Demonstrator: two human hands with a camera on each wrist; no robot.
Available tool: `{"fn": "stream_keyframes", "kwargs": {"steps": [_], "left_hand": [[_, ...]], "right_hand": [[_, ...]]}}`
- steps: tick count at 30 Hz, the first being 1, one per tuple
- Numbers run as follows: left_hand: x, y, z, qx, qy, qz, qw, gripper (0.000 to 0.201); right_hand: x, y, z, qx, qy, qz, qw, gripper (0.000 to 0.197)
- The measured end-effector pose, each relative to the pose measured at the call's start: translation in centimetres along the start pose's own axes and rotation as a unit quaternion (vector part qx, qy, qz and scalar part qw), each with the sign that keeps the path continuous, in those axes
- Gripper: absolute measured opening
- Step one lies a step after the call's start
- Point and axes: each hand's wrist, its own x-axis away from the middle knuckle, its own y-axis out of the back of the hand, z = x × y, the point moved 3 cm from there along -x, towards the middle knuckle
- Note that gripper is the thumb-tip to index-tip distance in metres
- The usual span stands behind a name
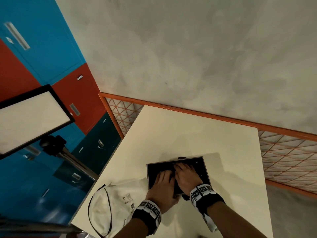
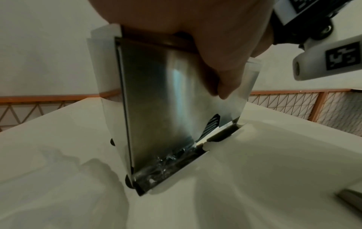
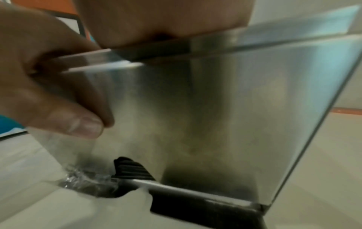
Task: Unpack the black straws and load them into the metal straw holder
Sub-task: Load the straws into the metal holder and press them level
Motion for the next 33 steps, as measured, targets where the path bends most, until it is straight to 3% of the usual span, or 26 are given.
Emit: {"fn": "stream_keyframes", "kwargs": {"steps": [4,7,10,13,16,23,26,29,33], "left_hand": [[0.2,0.1,-0.1,0.011,0.039,-0.041,0.998,0.089],[0.2,-0.2,-0.2,-0.006,0.065,-0.012,0.998,0.102],[0.3,-0.6,-0.4,-0.036,0.067,0.032,0.997,0.102],[0.5,-0.9,-0.5,-0.04,0.068,0.025,0.997,0.098],[0.8,-1.1,-0.6,-0.041,0.072,0.005,0.997,0.095],[1.6,-0.8,-1.2,-0.048,0.07,-0.007,0.996,0.092],[1.8,-0.8,-1.3,-0.029,0.069,-0.011,0.997,0.096],[1.5,-0.3,-1.2,-0.018,0.055,-0.034,0.998,0.092],[1.1,1.5,-0.8,0.018,0.014,-0.079,0.997,0.067]], "right_hand": [[0.9,-0.3,0.1,0.047,-0.004,0.009,0.999,0.052],[1.6,-0.4,0.3,0.055,-0.013,0.029,0.998,0.049],[2.1,-0.7,0.5,0.04,-0.005,0.017,0.999,0.053],[2.4,0.4,-0.1,-0.024,-0.12,-0.04,0.992,0.048],[2.4,0.7,-1.1,-0.09,-0.265,-0.023,0.96,0.054],[1.2,1.6,-2.4,-0.225,-0.358,0.019,0.906,0.037],[1.4,1.6,-3.0,-0.235,-0.341,0.016,0.91,0.036],[1.8,1.4,-2.9,-0.162,-0.268,0.007,0.95,0.049],[3.6,3.0,-2.1,-0.135,-0.143,-0.064,0.978,0.03]]}}
